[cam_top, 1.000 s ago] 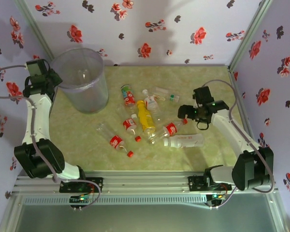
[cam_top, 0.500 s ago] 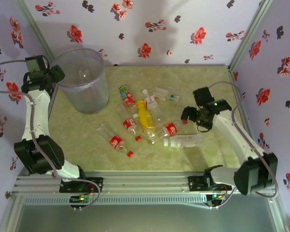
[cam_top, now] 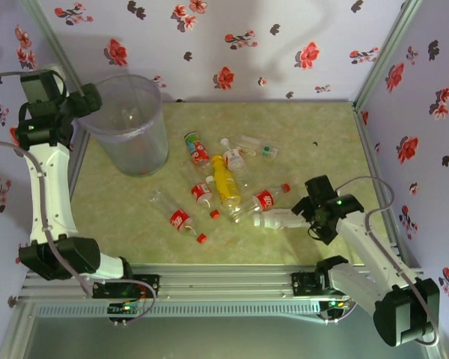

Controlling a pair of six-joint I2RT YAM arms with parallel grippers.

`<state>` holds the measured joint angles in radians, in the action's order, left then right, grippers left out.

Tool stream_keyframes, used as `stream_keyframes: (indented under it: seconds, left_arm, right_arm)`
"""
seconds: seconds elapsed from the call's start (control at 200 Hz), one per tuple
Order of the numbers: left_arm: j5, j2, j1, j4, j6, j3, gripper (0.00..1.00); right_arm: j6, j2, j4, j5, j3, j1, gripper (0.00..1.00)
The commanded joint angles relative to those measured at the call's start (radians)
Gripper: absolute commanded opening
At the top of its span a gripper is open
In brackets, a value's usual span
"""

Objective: Put the plastic bottles in the bin

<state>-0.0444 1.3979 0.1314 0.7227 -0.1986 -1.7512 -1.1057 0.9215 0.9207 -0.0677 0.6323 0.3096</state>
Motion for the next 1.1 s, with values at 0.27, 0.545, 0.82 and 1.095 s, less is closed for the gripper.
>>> stream_keyframes:
  seconds: [0.27,0.545,0.82,1.095]
  left_arm:
    - [-0.046,-0.129,-0.399,0.076,0.049,0.074,1.0]
    - [-0.046,-0.122,-0.633,0.02,0.031,0.2,0.99]
    - [-0.004,-0.015,-0.814,-0.013,0.058,0.222,1.0]
    - [0.244,0.083,-0.903,-0.105,0.063,0.231,1.0]
  right_arm:
    - [-0.154,0.109,-0.281,-0.007,-0.167,-0.003,0.92]
    - [-0.122,0.202,-0.354,-0.062,-0.143,-0.022,0.84]
    - [-0.021,0.189,-0.279,-0.06,-0.052,-0.069,0.67]
    - [0.043,0.15,-0.243,-0.029,0.033,-0.106,0.64]
